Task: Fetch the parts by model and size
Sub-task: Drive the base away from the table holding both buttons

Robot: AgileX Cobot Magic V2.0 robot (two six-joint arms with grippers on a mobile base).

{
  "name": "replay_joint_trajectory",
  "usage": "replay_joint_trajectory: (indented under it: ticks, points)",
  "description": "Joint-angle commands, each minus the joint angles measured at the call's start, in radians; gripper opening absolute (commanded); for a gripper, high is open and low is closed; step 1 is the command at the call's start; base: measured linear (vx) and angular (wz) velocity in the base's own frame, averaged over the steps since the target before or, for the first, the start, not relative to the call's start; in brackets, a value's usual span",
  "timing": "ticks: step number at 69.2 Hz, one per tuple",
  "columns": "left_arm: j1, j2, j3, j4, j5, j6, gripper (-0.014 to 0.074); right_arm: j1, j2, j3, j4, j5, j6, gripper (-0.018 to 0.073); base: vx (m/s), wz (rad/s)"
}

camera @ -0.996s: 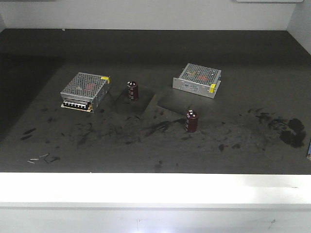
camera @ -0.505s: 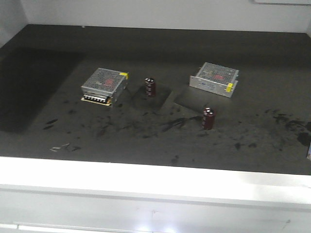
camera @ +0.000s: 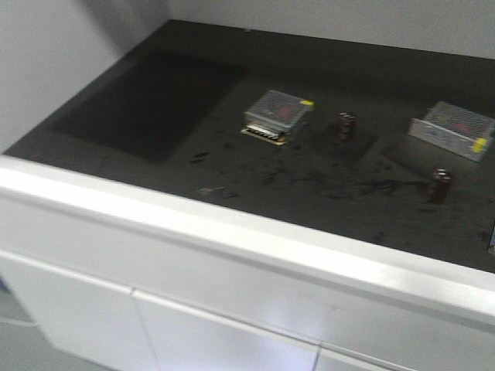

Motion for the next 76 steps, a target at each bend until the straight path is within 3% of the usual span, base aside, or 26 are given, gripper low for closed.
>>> replay_joint_trajectory:
  ticks: [1,76]
  points:
    - [-0.005,0.007,-0.024,0.013,-0.062,-0.007,-0.0006,-0.002,0.005,-0.027,-0.004,-0.076,-0.006,-0.0005,-0.16,0.61]
    - [-0.005,0.007,-0.024,0.013,-0.061,-0.007,-0.0006,-0.002,0.005,-0.027,-0.004,-0.076,-0.006,-0.0005,-0.16,0.67]
